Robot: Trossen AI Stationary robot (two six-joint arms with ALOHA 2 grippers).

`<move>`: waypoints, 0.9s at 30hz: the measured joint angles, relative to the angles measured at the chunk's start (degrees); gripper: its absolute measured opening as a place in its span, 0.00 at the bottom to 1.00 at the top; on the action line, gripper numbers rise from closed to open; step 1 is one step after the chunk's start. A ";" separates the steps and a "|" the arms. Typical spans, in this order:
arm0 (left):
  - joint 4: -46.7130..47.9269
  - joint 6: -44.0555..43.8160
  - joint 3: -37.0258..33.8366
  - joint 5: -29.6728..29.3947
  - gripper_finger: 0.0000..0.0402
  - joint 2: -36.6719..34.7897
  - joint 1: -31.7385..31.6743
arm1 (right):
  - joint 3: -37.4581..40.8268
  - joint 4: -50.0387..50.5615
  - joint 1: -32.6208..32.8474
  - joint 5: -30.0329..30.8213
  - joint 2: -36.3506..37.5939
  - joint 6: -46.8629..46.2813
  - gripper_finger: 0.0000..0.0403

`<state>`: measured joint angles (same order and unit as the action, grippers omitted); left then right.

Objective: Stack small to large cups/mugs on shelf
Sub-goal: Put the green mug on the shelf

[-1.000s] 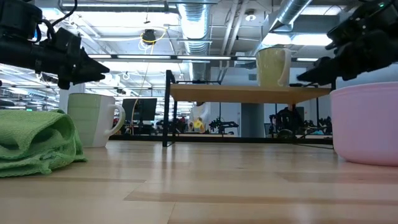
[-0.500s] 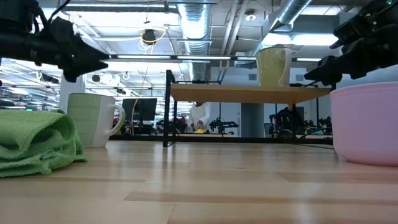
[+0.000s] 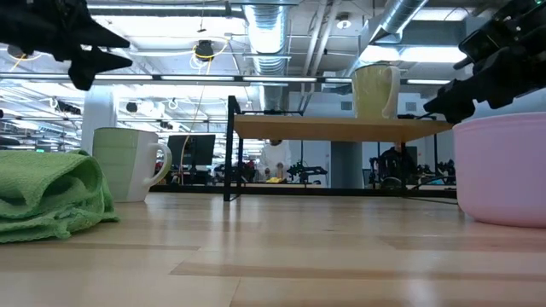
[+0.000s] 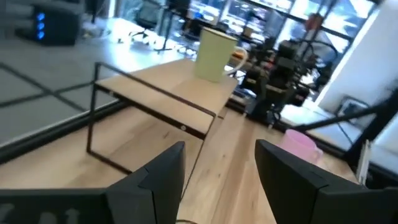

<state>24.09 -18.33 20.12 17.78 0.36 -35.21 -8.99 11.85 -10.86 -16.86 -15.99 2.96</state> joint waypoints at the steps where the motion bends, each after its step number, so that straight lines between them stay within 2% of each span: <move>1: 0.85 -1.56 0.60 -0.38 0.46 0.02 0.15 | 0.00 -0.11 -0.05 0.11 0.00 0.00 0.67; 5: 1.55 -7.51 2.20 -1.14 0.46 0.52 0.44 | 0.00 -0.28 -0.21 0.42 0.00 0.02 0.67; 10: 9.16 -10.82 4.45 -3.72 0.46 5.70 0.44 | 0.00 -0.30 -0.19 0.42 0.00 0.07 0.67; 23: 18.30 -11.26 14.37 -3.59 0.46 31.54 2.75 | -0.02 -0.30 -0.19 0.42 0.00 0.10 0.67; 27: 23.11 -10.31 18.37 -6.02 0.46 39.07 4.98 | -0.02 -0.30 -0.19 0.42 0.00 0.48 0.67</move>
<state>47.20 -28.65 38.49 11.76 39.43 -30.23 -9.02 11.55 -11.05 -16.45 -15.99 3.44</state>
